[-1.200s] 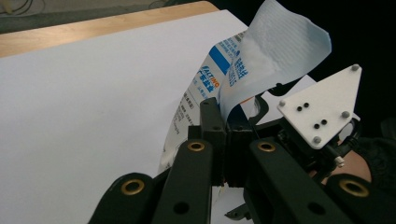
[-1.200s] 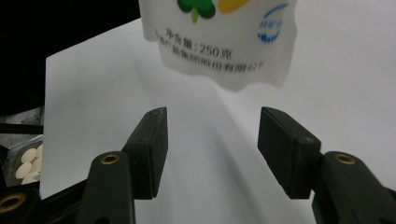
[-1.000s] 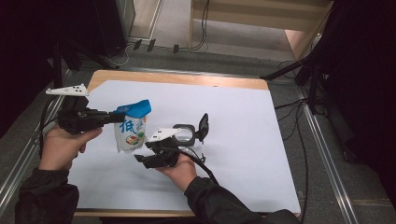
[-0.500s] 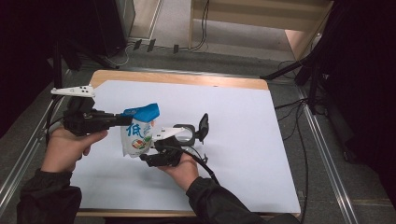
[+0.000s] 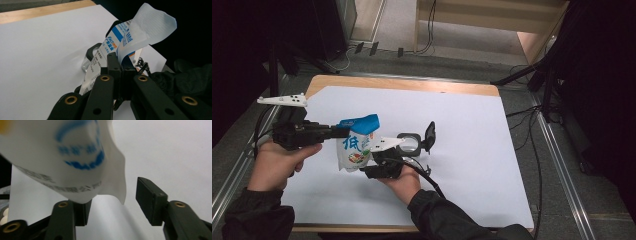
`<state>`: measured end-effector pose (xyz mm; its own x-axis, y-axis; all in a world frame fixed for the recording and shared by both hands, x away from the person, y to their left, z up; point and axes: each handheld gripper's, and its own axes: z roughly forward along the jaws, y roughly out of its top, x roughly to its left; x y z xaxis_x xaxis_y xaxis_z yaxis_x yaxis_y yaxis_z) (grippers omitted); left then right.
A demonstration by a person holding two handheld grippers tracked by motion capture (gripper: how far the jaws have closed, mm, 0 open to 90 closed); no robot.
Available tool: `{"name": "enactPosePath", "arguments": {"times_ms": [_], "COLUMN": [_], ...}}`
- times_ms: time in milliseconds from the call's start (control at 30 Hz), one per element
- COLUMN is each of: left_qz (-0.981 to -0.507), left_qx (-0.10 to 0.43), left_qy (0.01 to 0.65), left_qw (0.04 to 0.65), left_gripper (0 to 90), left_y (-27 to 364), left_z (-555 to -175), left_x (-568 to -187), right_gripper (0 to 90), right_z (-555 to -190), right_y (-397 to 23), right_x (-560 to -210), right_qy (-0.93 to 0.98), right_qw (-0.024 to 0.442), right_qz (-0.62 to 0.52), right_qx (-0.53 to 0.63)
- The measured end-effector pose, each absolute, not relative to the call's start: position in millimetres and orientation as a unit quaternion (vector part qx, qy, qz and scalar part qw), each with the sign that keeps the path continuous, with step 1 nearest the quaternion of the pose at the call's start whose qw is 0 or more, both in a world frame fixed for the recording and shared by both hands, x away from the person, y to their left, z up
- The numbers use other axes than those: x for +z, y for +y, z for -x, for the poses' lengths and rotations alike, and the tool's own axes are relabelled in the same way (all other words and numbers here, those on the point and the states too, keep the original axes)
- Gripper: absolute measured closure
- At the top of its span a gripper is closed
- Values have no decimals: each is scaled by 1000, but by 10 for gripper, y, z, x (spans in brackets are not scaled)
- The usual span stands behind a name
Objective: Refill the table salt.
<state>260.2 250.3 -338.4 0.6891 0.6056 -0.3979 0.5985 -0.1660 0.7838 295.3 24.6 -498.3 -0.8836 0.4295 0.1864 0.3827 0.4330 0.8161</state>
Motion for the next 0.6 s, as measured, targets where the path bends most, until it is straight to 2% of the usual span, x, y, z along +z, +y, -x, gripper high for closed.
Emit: {"name": "enactPosePath", "arguments": {"times_ms": [500, 600], "left_qz": [-762, -766], "left_qx": [22, 24], "left_qy": [410, 411], "left_qw": [500, 493], "left_gripper": [900, 900], "left_y": [2438, 2404], "left_z": [-2671, -2707], "left_x": [-3423, -3436], "right_gripper": [510, 547], "right_z": [-2863, -2838], "right_y": [282, 289], "right_x": [-4986, -5000], "right_qy": [855, 857], "right_qw": [19, 8], "right_qz": [-210, -200], "right_qx": [475, 475]}}
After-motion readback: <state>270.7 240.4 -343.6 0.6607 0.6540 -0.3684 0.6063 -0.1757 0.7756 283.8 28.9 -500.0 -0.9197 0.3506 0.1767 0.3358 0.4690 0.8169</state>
